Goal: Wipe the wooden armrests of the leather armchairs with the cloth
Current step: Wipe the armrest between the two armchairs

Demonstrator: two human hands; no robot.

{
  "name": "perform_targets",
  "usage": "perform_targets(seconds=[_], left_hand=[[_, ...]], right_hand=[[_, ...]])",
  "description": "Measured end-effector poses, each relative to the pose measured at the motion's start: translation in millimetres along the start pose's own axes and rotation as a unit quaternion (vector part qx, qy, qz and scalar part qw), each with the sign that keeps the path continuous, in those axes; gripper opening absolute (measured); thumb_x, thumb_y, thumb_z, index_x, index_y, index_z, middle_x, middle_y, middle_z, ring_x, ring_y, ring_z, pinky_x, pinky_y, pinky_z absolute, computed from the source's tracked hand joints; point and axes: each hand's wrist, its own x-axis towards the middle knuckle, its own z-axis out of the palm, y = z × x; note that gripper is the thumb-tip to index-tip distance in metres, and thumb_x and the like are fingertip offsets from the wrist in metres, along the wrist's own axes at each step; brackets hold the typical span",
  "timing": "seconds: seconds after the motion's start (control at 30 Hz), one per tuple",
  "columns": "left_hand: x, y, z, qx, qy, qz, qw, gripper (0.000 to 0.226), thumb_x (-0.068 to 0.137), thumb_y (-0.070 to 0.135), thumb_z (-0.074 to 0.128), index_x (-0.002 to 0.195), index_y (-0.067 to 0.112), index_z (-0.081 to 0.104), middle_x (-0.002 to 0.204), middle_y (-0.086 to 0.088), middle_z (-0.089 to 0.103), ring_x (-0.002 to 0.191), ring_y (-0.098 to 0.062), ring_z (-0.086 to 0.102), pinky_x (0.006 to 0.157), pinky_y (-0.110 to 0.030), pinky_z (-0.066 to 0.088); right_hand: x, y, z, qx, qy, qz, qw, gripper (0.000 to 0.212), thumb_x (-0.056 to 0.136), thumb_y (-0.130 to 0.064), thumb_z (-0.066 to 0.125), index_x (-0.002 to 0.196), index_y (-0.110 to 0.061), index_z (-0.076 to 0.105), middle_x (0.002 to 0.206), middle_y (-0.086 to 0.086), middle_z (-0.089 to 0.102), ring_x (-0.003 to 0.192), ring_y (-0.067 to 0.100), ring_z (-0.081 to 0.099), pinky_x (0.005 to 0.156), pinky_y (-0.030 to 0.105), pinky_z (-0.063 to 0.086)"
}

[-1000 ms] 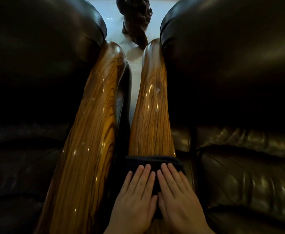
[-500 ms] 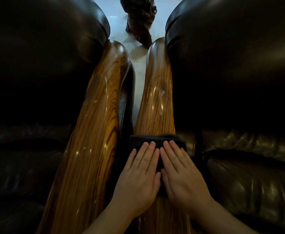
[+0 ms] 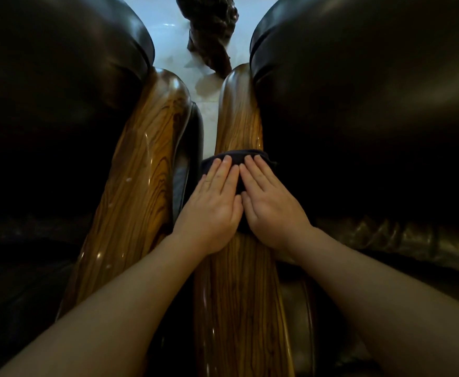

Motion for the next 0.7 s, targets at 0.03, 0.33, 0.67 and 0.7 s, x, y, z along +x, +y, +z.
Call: perform_targets(seconds=[0.03, 0.33, 0.67, 0.7], left_hand=[[7.2, -3.2, -1.0, -0.008, -0.005, -0.001, 1.0, 0.058, 0.099, 0.039, 0.015, 0.15, 0.017, -0.003, 0.159, -0.003, -0.011, 0.143, -0.009, -0.017, 0.117, -0.033, -0.003], [76.4, -28.8, -14.1, -0.027, -0.036, -0.002, 0.999, 0.06, 0.1, 0.038, 0.018, 0.15, 0.015, -0.005, 0.159, -0.003, -0.012, 0.137, -0.003, -0.017, 0.112, -0.026, -0.007], [114.4, -38.2, -19.6, -0.147, -0.052, -0.036, 0.987, 0.059, 0.1, 0.035, 0.022, 0.15, 0.021, -0.005, 0.159, 0.003, -0.014, 0.134, 0.005, -0.016, 0.108, -0.022, -0.009], [115.1, -38.4, -19.1, -0.16, -0.049, -0.038, 0.985, 0.059, 0.1, 0.035, 0.022, 0.15, 0.022, -0.005, 0.159, 0.004, -0.014, 0.136, 0.003, -0.016, 0.109, -0.023, -0.008]], right_hand=[[6.2, 2.2, -0.7, 0.003, 0.0, 0.0, 1.0, 0.061, 0.098, -0.038, 0.012, 0.153, -0.011, 0.015, 0.163, 0.007, 0.008, 0.149, 0.013, -0.005, 0.12, 0.033, 0.001], [65.7, 21.6, -9.5, 0.072, 0.018, 0.029, 0.997, 0.06, 0.099, -0.031, 0.024, 0.154, -0.009, 0.015, 0.164, 0.008, 0.004, 0.149, 0.015, -0.007, 0.114, 0.026, -0.009], [104.2, 31.4, -17.4, 0.152, 0.018, 0.069, 0.986, 0.057, 0.1, -0.026, 0.029, 0.155, -0.017, 0.017, 0.164, 0.002, 0.002, 0.148, 0.011, -0.007, 0.112, 0.025, -0.005], [105.0, 31.3, -17.2, 0.157, 0.02, 0.071, 0.985, 0.057, 0.1, -0.025, 0.029, 0.155, -0.018, 0.017, 0.164, 0.003, 0.002, 0.148, 0.012, -0.007, 0.112, 0.025, -0.005]])
